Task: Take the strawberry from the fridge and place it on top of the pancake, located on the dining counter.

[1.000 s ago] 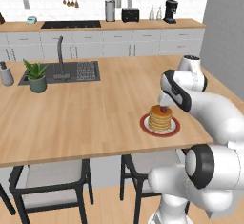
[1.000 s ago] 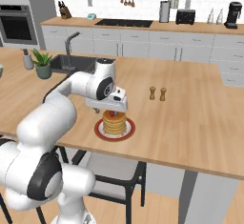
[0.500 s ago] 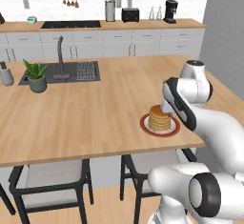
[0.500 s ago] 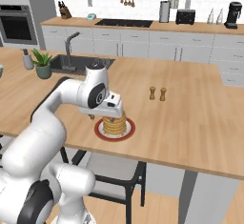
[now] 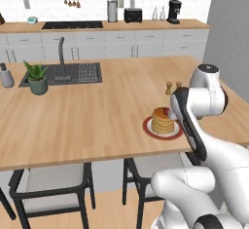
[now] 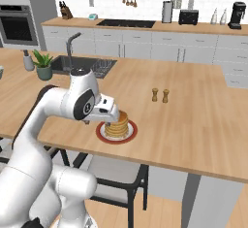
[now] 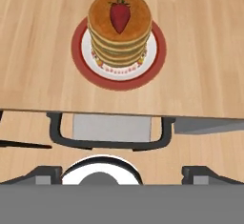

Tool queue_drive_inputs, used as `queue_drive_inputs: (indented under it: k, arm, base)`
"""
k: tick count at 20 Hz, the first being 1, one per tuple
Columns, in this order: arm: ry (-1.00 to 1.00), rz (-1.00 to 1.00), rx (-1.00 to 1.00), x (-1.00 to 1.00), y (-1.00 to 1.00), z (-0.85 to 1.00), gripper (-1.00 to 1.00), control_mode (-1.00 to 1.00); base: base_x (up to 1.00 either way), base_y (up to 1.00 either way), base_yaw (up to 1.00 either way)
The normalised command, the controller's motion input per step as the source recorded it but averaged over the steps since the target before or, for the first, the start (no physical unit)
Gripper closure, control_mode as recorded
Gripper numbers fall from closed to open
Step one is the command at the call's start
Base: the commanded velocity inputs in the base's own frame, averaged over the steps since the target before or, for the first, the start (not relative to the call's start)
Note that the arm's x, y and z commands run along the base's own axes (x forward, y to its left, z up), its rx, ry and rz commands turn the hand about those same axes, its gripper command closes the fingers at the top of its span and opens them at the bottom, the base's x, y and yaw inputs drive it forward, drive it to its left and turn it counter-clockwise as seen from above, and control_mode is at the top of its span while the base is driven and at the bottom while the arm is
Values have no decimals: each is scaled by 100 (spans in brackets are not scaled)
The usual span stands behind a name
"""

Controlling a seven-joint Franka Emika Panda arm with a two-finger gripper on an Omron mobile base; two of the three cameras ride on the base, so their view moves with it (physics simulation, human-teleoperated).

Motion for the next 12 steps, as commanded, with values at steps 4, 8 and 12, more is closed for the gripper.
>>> queue_drive_inputs:
  k: [4, 8, 12]
  arm:
    - [0, 0, 0, -18, 3, 0, -100, -100]
    - [0, 0, 0, -22, 0, 0, -100, -100]
    - [0, 0, 0, -21, 0, 0, -100, -100]
  base:
    - [0, 0, 0]
    - [0, 0, 0]
    - [0, 0, 0]
